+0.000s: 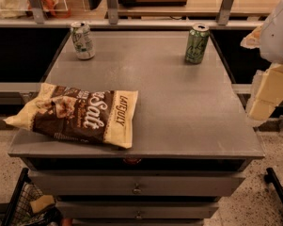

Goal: Move green can near brown chip bag

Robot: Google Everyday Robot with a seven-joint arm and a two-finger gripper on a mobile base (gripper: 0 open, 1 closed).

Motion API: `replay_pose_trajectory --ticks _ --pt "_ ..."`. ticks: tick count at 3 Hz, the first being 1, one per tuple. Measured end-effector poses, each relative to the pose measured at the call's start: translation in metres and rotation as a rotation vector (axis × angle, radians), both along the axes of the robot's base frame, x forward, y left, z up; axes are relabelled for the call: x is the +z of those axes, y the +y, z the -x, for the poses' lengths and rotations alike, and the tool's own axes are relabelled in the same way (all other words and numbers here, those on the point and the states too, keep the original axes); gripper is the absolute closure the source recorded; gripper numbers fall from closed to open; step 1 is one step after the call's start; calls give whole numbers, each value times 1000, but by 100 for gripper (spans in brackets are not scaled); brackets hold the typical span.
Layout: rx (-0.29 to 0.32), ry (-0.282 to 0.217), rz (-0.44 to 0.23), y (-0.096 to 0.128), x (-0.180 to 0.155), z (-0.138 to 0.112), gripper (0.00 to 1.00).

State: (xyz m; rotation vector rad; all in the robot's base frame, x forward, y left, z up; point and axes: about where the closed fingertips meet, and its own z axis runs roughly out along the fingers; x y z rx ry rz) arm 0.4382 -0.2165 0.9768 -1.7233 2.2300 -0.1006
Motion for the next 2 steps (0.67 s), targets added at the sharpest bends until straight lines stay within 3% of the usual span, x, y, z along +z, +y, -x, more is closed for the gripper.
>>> replay_pose_trajectory --ticks 1,2 --pt "0 -3 -1 0 1 -1 0" --pt "-50 -51 -16 -15 9 -16 0"
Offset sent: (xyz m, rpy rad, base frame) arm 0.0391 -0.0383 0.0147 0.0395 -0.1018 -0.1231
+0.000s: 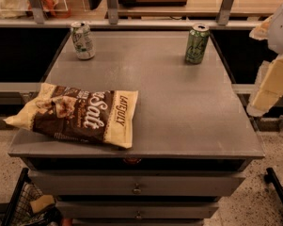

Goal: Move green can near brown chip bag

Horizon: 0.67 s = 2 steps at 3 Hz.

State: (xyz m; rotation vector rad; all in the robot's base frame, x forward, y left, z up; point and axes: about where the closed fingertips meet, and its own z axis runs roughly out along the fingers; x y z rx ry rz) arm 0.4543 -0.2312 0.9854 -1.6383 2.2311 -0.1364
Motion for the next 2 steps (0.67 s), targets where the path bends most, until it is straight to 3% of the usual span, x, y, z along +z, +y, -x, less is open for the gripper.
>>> replay_pose_trajectory --ticks 1,2 --pt "-54 -37 -8 -21 3 -24 0" --pt "-69 -47 -12 -27 4 -31 0"
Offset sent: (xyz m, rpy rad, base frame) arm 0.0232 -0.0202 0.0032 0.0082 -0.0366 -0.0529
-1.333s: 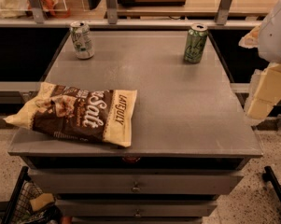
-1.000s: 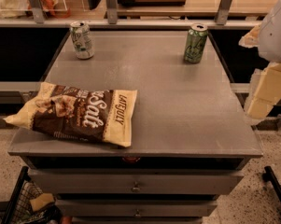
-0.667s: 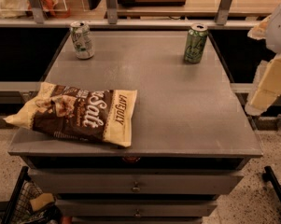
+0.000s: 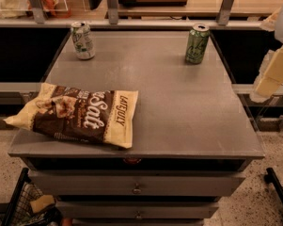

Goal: Move green can near brown chip bag

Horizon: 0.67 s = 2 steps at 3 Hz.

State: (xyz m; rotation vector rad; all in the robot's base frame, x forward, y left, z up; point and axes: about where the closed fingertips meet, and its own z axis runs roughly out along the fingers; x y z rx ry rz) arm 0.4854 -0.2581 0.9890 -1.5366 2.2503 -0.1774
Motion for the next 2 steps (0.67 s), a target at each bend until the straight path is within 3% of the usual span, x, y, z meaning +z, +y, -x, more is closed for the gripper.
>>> replay_pose_trajectory --ticks 1,2 --pt "-39 -39 -27 -8 -1 -9 0" --pt "-52 -100 -74 -29 -3 -39 0"
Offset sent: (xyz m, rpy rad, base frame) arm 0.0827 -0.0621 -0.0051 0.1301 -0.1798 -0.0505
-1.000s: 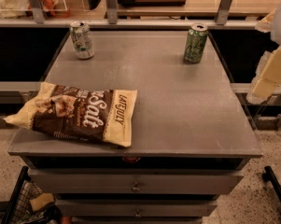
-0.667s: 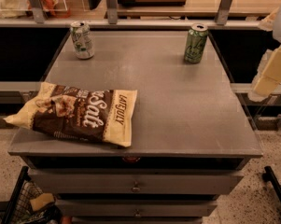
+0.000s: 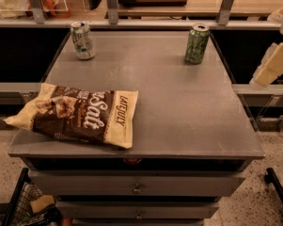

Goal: Move green can near brown chip bag

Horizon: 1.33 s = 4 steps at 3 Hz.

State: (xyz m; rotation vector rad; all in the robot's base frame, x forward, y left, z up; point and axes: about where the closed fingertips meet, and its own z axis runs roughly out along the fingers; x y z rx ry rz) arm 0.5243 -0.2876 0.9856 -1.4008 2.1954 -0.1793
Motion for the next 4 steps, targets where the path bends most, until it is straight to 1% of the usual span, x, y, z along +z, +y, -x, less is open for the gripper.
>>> replay_pose_trajectory --ticks 1,2,3,4 --pt "20 -66 -71 -22 -4 -29 0" --pt "92 -100 -152 -28 -12 -59 0" --pt "181 -121 -262 -32 -28 -101 0" --pt "182 -122 -261 -32 -27 -101 0"
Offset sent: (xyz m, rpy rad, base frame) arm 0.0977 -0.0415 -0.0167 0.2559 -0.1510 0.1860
